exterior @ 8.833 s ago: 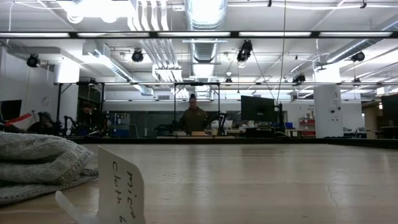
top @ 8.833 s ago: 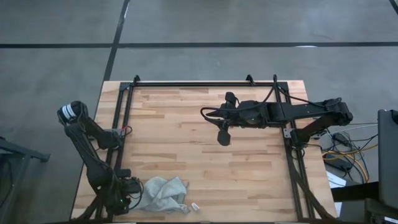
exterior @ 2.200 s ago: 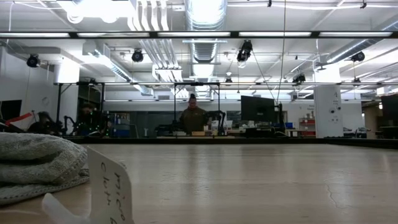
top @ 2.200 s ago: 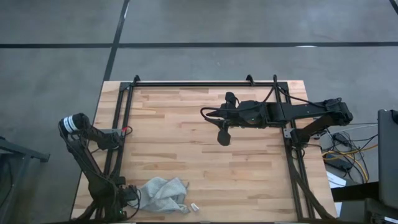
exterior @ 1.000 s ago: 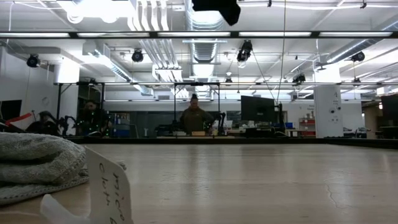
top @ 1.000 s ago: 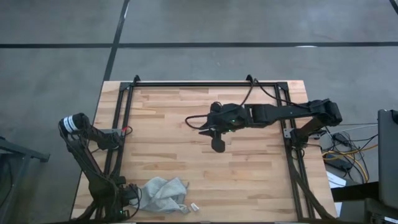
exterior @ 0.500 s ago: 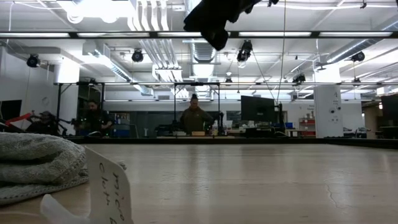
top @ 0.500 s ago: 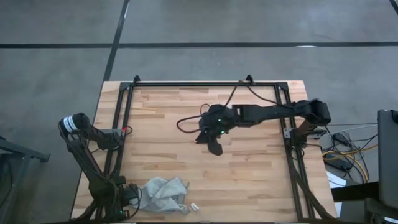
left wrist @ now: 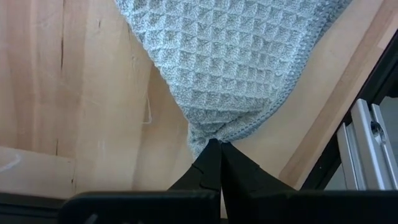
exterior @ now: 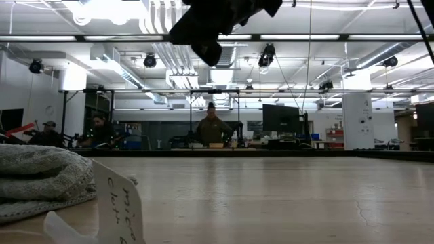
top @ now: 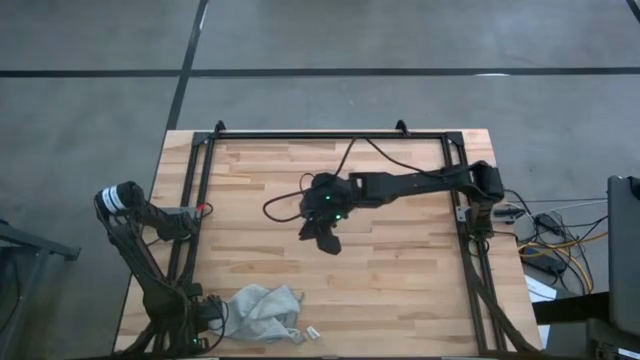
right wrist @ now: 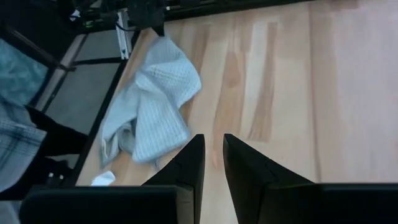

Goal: Fold microfiber towels
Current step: Prepare the microfiber cloth on the table

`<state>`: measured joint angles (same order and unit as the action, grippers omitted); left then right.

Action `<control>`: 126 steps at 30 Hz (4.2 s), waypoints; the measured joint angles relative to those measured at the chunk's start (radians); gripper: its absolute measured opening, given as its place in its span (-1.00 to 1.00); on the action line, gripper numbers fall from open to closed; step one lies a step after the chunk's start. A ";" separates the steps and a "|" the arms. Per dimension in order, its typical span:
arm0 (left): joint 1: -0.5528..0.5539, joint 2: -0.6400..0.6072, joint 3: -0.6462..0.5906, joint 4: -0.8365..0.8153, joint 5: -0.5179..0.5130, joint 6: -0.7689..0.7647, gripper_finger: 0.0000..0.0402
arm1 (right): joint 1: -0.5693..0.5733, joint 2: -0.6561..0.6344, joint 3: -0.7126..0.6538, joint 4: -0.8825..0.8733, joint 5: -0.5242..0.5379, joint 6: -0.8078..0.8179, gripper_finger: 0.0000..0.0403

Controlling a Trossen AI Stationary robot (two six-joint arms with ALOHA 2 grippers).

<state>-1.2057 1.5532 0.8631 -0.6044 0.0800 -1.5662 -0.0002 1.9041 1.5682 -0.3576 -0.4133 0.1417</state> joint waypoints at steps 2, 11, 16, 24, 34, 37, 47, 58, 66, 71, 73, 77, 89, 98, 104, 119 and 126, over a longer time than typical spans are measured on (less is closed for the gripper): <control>0.000 0.000 0.000 0.002 0.000 0.000 -1.00 | 0.000 0.026 0.023 -0.011 -0.013 -0.003 -0.72; 0.000 0.000 0.000 0.005 0.001 -0.001 -0.99 | 0.002 0.146 0.140 -0.032 -0.096 0.044 -0.72; 0.000 0.000 0.000 0.006 0.001 0.000 -0.99 | 0.003 0.211 0.204 -0.035 -0.215 0.079 -0.72; 0.000 0.000 0.000 0.007 0.001 0.000 -0.99 | 0.006 0.268 0.243 -0.053 -0.219 0.076 -0.72; 0.000 0.000 0.000 0.006 0.001 0.000 -1.00 | 0.006 0.272 0.243 -0.046 -0.208 0.053 -0.63; 0.000 0.000 0.000 0.006 0.001 0.000 -1.00 | 0.008 0.273 0.243 -0.031 -0.179 0.083 -0.54; 0.000 0.000 0.000 0.006 0.000 0.000 -0.99 | 0.011 0.277 0.243 -0.020 -0.161 0.109 -0.21; 0.000 0.000 0.000 0.006 0.000 0.000 -0.99 | 0.049 0.277 0.208 0.018 -0.049 0.128 -0.17; 0.000 0.000 0.000 0.006 0.000 0.001 -0.99 | 0.061 0.277 0.190 0.053 -0.044 0.159 -0.24; 0.000 0.000 0.000 0.006 0.000 0.001 -1.00 | 0.082 0.277 0.189 0.054 -0.044 0.150 -0.28; 0.000 0.000 0.000 0.006 0.000 0.002 -1.00 | 0.095 0.277 0.189 0.056 -0.044 0.152 -0.30; 0.000 0.000 0.000 0.006 0.000 0.002 -1.00 | 0.122 0.277 0.189 0.057 -0.044 0.137 -0.31; 0.000 0.000 0.000 0.006 0.000 0.002 -1.00 | 0.126 0.276 0.213 0.108 -0.002 0.120 -0.33; 0.000 0.000 0.000 0.006 0.000 0.002 -1.00 | 0.122 0.201 0.232 0.102 0.054 -0.025 -0.32; 0.000 0.000 0.000 0.008 -0.024 0.001 -1.00 | 0.104 0.081 0.232 0.018 0.188 -0.082 -0.29; 0.080 -0.006 0.001 0.011 -0.076 0.131 -1.00 | 0.095 -0.114 0.231 -0.142 0.392 -0.107 -0.33; 0.118 -0.027 0.001 0.013 -0.113 0.179 -1.00 | 0.095 -0.141 0.231 -0.141 0.404 -0.146 -0.32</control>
<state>-1.0880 1.5266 0.8639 -0.5915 -0.0332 -1.3876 0.0952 1.7631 1.7988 -0.4990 -0.0098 -0.0040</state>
